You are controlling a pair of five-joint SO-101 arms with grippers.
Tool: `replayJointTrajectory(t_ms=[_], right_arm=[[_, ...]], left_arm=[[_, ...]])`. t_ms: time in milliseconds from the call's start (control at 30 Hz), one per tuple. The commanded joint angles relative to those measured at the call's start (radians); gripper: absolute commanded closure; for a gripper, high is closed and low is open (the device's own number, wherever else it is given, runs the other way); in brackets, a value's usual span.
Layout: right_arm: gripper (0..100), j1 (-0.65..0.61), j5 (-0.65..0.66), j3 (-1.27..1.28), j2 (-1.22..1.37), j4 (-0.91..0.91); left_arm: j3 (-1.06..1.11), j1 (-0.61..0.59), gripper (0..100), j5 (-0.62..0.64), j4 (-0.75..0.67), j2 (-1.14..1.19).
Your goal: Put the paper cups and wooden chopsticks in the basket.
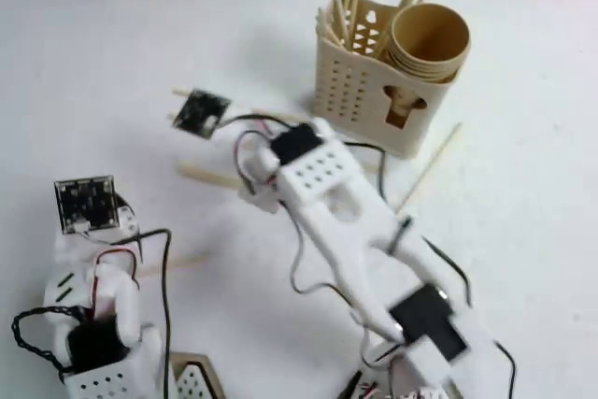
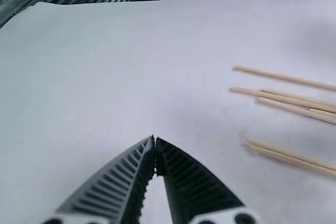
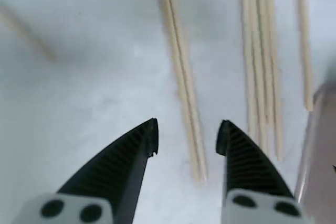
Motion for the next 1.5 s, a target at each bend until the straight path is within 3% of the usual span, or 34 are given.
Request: replayJointTrajectory(t_ms=[0, 133, 533, 733, 833, 1033, 1467], right_arm=[[75.1, -0.019, 0.077, -0.092, 0.102, 0.005], [75.1, -0.025, 0.140, -0.169, 0.234, 0.005], [75.3, -0.019, 0.146, -0.377, 0.489, 0.007], [89.0, -0.019, 0.149, -0.442, 0.593, 0.008], [94.7, -0.019, 0.238, -0.470, 0.634, 0.056], [97.9, -0.019, 0.276, -0.582, 0.714, 0.189], [97.9, 0.019, 0.245, -0.649, 0.559, 0.354]], left_arm=[[-0.006, -0.008, 97, 0.003, 0.003, -0.013], [-0.006, -0.008, 97, 0.003, 0.003, -0.013], [-0.005, -0.005, 97, 0.003, 0.003, -0.013], [-0.005, -0.005, 97, 0.003, 0.003, -0.013], [-0.005, -0.005, 97, 0.003, 0.003, -0.013], [-0.005, -0.005, 97, 0.003, 0.003, -0.013], [0.011, -0.005, 97, 0.002, -0.005, -0.015]])
